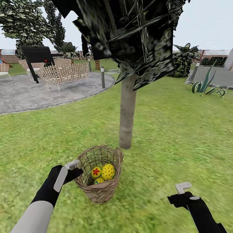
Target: Take the three Easter eggs out of the wicker basket on the lawn in the garden, then place them on the lawn next to a single tree (choose any tree) so that all three eggs are next to the same tree and none are left in the basket.
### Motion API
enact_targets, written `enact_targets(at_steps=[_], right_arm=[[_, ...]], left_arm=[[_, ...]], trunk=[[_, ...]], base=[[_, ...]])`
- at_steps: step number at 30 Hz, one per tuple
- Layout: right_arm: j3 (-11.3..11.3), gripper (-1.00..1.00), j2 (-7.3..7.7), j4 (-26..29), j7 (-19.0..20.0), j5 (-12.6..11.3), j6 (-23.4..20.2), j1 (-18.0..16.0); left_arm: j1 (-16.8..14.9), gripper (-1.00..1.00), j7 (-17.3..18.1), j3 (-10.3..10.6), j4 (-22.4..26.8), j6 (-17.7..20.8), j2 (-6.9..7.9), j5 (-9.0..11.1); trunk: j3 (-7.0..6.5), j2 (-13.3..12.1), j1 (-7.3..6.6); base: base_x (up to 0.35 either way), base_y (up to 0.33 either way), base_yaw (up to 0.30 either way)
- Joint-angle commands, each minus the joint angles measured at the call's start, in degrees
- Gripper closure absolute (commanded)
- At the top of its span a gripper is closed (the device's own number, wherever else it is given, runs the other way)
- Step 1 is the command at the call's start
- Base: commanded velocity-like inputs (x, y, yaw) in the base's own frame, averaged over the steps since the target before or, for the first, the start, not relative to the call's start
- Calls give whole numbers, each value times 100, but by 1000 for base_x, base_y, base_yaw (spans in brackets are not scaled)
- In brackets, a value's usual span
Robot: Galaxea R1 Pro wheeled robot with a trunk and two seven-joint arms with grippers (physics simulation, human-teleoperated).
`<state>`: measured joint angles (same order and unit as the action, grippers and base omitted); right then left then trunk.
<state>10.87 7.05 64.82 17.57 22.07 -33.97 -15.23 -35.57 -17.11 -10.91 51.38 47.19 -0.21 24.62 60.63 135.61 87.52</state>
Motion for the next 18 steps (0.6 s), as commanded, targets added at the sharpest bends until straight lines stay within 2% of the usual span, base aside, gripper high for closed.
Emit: enact_targets(at_steps=[1, 3, 10, 13, 18], right_arm=[[5, -100, -1, 6, 52, 61, -15, -2], [3, -100, -6, 4, 48, 61, -13, -4], [3, -100, -9, 4, 51, 61, -13, -3], [3, -100, -9, -23, 50, 61, -5, -1], [2, -100, -5, -39, 53, 62, -9, -1]], left_arm=[[-3, -100, -47, -8, 10, 19, -4, 60], [-3, -100, -47, -14, 12, 19, -5, 60], [-4, -100, -47, -17, 18, 106, -30, 60], [-3, -100, -47, -1, 331, 145, -39, 60], [-3, -100, -47, -3, 405, 185, -33, 65]], trunk=[[5, 2, -1], [5, 2, -1], [-120, -279, -155], [-174, -399, -221], [-264, -599, -331]], base=[[0, 0, 0], [0, 0, 0], [0, 0, 0], [0, 0, 0], [0, 0, 0]])
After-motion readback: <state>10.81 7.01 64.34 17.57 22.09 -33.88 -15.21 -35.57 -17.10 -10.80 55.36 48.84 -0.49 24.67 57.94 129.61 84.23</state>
